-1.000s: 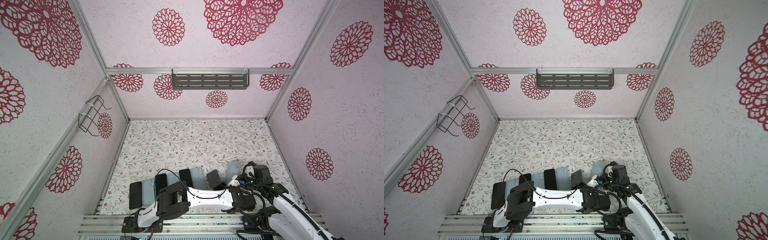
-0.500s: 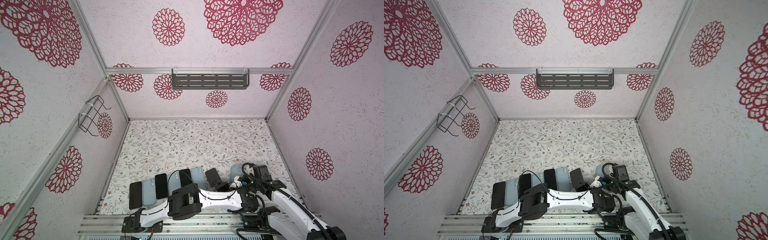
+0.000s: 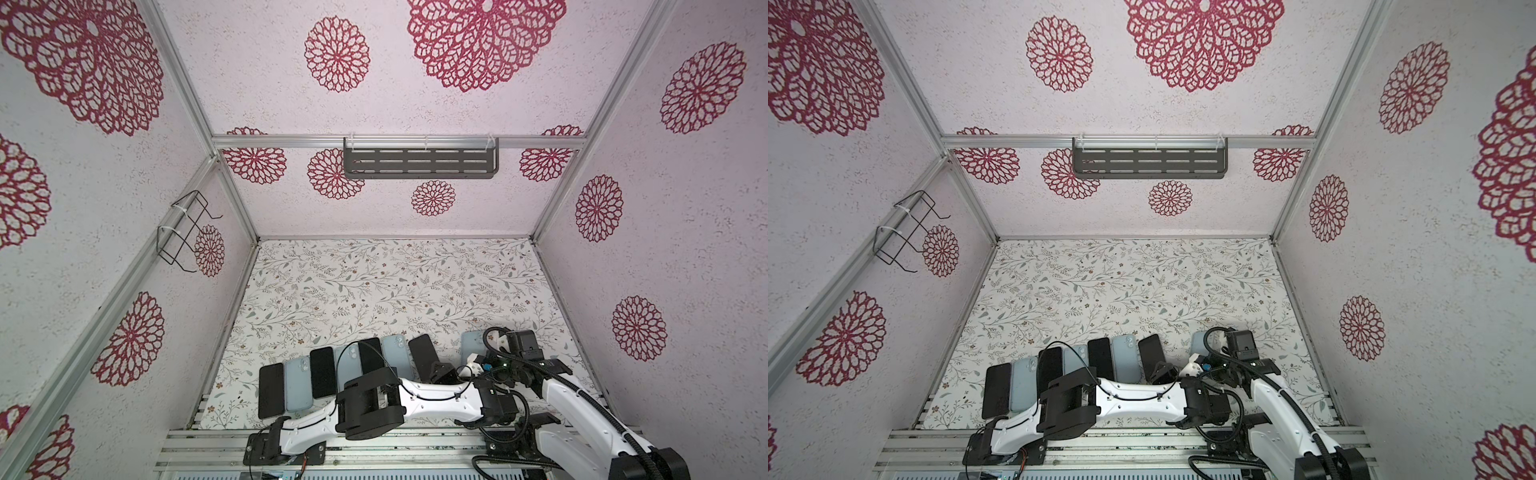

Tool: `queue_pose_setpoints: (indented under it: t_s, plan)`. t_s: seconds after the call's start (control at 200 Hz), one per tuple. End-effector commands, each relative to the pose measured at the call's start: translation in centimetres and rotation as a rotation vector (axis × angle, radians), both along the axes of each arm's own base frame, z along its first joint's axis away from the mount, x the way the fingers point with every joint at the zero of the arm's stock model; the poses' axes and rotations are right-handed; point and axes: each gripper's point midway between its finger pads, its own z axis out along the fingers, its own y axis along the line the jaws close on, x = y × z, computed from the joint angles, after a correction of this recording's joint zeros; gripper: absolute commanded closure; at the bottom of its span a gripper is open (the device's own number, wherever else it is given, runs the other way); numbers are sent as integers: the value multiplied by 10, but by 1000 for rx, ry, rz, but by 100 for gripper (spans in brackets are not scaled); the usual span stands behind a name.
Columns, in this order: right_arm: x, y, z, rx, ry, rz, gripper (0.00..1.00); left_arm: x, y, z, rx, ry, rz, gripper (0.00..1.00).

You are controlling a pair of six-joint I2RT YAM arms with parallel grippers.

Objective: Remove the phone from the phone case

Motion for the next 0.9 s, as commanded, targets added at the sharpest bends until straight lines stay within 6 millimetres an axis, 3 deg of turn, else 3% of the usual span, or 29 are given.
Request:
queue_pose_setpoints:
  t_s: [0.0,0.16,0.29,0.425,0.485,0.706,0.896]
  plan:
    - [18,16,28,73,-89,56,100,-17,-1,-14,39,63,-52,38]
    - [19,18,25,69,-82,73,100,-10,9,-2,3,21,-13,19]
    - [21,23,24,81,-86,110,100,-3,29,15,-79,-10,58,12]
    - [23,30,17,100,-63,152,100,3,53,49,-267,-34,131,4]
    - [23,34,14,105,-48,171,100,5,62,76,-380,-52,148,1]
    - [26,48,8,100,-28,226,100,18,105,115,-545,-78,246,3]
    - [19,64,-2,85,9,301,100,32,147,121,-551,-120,341,3]
